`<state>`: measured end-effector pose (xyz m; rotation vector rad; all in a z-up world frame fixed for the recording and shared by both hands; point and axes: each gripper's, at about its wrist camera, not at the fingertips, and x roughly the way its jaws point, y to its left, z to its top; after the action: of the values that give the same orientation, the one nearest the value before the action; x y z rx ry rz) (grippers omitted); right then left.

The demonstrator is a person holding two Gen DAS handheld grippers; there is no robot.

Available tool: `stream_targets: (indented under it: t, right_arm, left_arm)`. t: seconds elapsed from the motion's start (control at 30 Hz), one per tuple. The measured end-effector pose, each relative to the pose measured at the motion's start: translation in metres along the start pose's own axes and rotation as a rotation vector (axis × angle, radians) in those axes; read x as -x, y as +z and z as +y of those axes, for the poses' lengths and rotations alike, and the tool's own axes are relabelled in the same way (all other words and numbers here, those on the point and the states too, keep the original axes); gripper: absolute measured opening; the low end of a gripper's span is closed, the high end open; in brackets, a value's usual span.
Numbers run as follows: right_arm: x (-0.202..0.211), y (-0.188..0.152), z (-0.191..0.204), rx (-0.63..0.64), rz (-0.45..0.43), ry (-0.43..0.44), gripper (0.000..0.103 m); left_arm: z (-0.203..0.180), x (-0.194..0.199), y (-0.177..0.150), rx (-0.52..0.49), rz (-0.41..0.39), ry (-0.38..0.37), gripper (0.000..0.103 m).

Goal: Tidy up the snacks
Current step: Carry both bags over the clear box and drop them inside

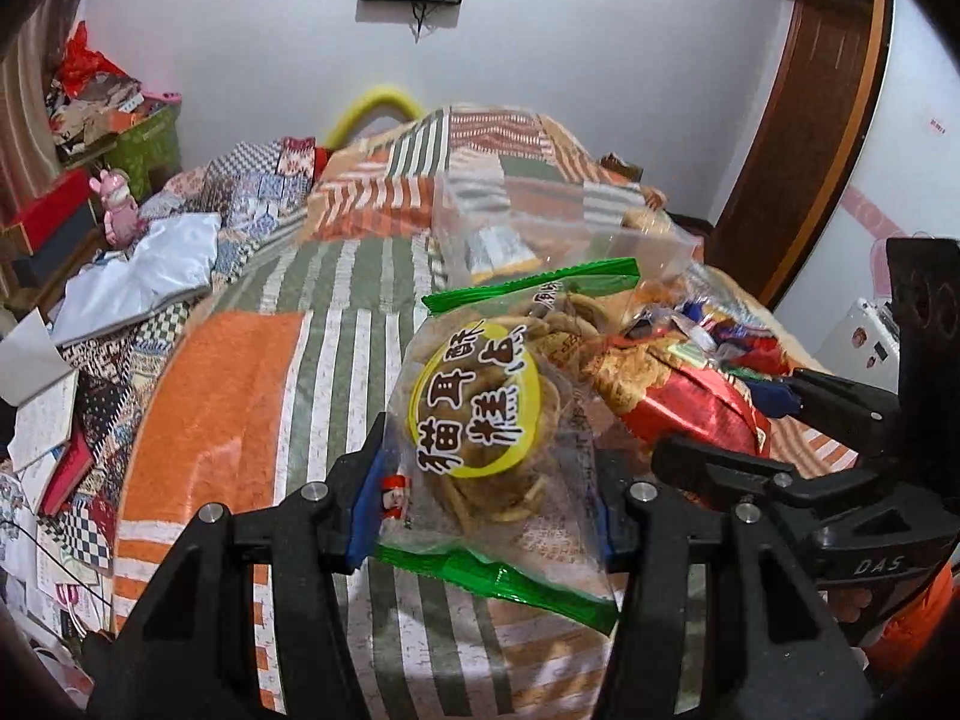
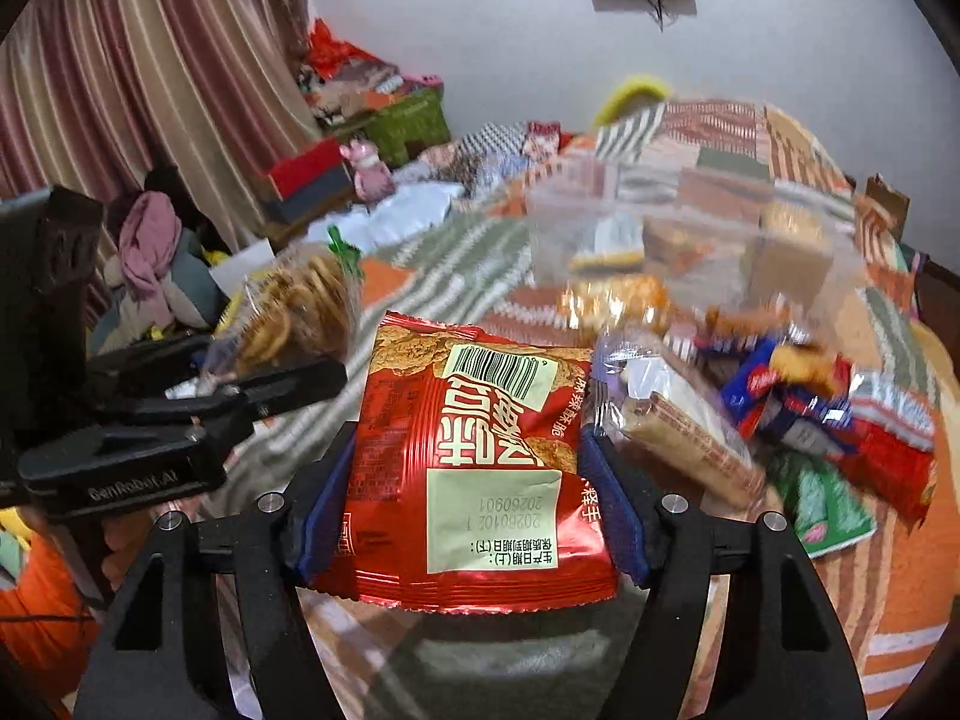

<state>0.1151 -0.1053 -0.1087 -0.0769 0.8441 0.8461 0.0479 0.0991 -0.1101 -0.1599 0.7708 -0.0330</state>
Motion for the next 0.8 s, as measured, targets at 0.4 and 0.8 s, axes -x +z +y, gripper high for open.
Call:
stream_targets:
  t: [0.4, 0.8]
  right_arm:
    - [0.036, 0.033, -0.013, -0.005, -0.131, -0.038, 0.068]
    - [0.039, 0.07, -0.068, -0.045, -0.185, -0.167, 0.068]
  left_arm:
    - [-0.021, 0.001, 0.042, -0.012, -0.061, -0.018, 0.053]
    - [-0.024, -0.047, 0.097, -0.002, -0.042, -0.029, 0.053]
